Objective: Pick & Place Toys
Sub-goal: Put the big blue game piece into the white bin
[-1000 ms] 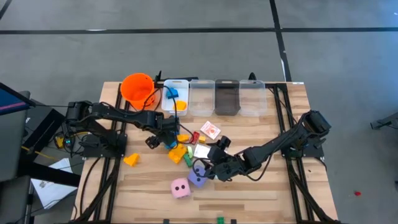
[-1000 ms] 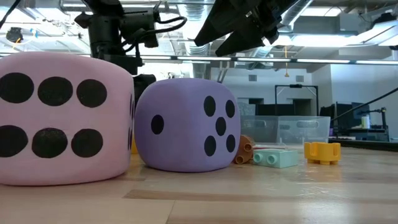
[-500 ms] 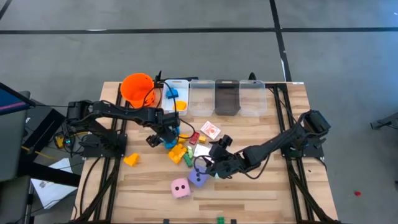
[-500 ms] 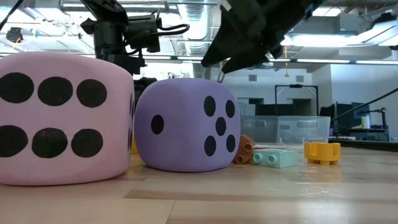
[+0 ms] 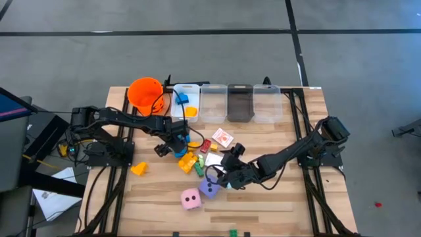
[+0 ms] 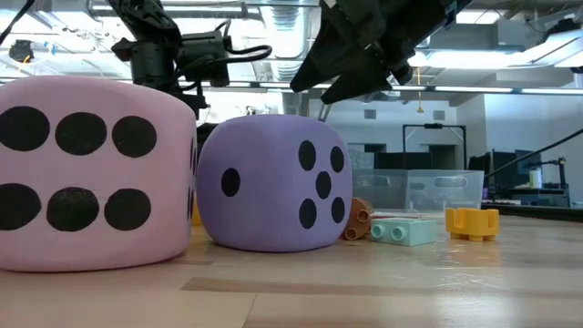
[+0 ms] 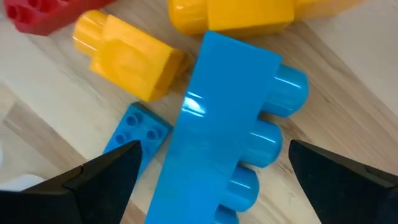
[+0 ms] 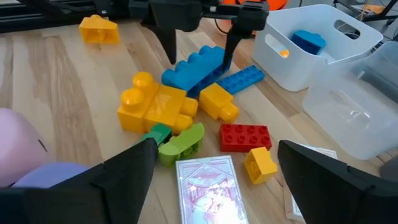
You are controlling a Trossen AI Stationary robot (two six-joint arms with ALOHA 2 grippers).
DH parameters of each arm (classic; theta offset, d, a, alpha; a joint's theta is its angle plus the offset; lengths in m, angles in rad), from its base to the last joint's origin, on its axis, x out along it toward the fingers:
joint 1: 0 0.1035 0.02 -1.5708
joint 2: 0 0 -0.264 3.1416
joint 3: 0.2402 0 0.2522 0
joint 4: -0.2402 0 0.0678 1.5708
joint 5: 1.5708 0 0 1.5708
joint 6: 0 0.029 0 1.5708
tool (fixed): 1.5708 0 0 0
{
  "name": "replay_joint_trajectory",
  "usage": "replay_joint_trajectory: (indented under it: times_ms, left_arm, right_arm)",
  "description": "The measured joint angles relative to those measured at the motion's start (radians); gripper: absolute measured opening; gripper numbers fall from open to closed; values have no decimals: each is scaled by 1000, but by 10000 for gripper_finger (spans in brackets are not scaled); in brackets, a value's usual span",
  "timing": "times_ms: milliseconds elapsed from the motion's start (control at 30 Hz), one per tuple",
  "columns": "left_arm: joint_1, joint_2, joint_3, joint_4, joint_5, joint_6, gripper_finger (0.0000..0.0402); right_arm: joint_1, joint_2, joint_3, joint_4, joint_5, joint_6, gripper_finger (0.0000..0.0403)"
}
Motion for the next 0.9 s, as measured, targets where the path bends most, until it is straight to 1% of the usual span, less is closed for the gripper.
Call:
replay_joint_trajectory:
  times_ms: [167, 333, 467, 600, 700, 800, 900]
  left_arm:
    - [9, 5, 0, 13, 0, 0, 399]
    - [24, 70, 0, 13, -4, 0, 399]
    - [23, 125, 7, 10, -56, -3, 400]
    - [23, 128, 5, 11, -59, -3, 400]
    - [24, 94, 0, 11, -20, -11, 399]
    - [25, 43, -4, -5, 80, -22, 396]
    - [24, 5, 0, 22, 155, -111, 395]
  right_arm:
    - [0, 0, 0, 5, 0, 0, 331]
    - [0, 0, 0, 5, 0, 0, 331]
    - [2, 0, 0, 5, 1, 0, 331]
    - [2, 0, 0, 2, 1, 0, 331]
    - [2, 0, 0, 2, 1, -3, 331]
    - [2, 0, 0, 2, -4, -5, 331]
    - [2, 0, 0, 1, -21, -5, 331]
